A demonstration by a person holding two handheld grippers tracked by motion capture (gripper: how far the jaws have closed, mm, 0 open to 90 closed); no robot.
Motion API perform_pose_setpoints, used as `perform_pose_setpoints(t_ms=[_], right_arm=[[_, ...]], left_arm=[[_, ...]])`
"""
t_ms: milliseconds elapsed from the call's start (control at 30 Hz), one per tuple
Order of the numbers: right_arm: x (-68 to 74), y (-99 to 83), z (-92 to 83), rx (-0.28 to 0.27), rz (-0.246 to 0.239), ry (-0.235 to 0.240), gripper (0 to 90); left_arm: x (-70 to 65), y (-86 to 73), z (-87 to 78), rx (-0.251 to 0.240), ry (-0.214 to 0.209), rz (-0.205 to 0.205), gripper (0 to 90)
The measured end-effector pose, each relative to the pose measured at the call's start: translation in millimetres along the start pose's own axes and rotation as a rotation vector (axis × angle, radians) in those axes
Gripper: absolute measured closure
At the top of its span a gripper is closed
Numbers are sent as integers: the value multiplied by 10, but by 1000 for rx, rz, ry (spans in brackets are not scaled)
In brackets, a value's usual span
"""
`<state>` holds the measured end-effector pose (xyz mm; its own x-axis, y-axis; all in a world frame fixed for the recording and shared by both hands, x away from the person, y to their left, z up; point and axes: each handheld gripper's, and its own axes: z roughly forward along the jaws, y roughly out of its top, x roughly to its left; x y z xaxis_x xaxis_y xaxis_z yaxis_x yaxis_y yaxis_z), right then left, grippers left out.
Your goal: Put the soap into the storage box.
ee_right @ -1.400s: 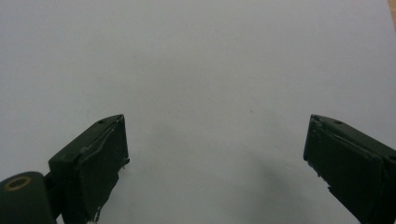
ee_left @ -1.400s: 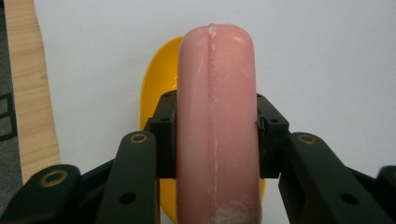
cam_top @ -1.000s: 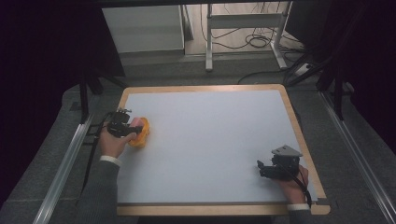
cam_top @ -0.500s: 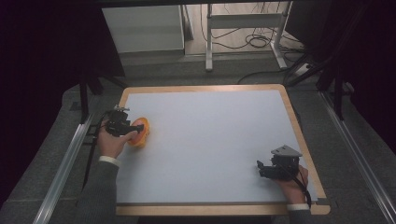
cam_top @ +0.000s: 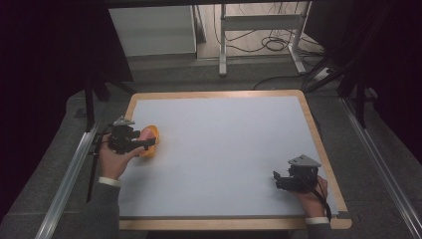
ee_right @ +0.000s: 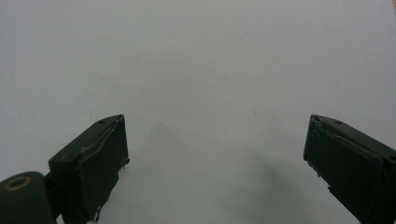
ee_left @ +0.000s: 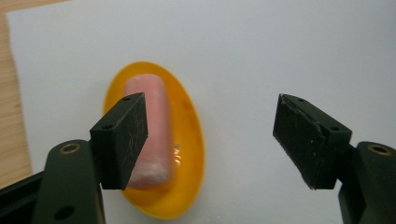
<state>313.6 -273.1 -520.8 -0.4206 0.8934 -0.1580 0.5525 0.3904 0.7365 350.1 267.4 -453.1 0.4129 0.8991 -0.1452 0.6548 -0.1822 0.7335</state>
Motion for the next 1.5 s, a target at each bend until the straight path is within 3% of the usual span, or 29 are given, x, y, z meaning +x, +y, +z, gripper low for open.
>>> perform_pose_setpoints(t_ms=[233,400,600,833,1133,1333,1500], right_arm=[[6,4,-7,-3,-1,0,62],[0,6,-14,-6,2,-4,62],[15,14,-18,-9,-3,-3,62],[29,14,-8,-5,-6,-1,62],[41,30,-30,-21,-10,-4,62],[74,41,-25,-35,-23,-1,62],[116,62,-22,-49,-36,7,63]], left_arm=[[-206,-253,-76,-23,-63,57,266],[-274,-414,-73,-28,-90,54,263],[-333,-597,15,15,-111,79,257],[-341,-841,69,-4,-138,59,265],[-300,-1030,83,16,-156,45,257],[-261,-1029,95,10,-161,32,262],[-163,-1005,44,-15,-169,-19,262]])
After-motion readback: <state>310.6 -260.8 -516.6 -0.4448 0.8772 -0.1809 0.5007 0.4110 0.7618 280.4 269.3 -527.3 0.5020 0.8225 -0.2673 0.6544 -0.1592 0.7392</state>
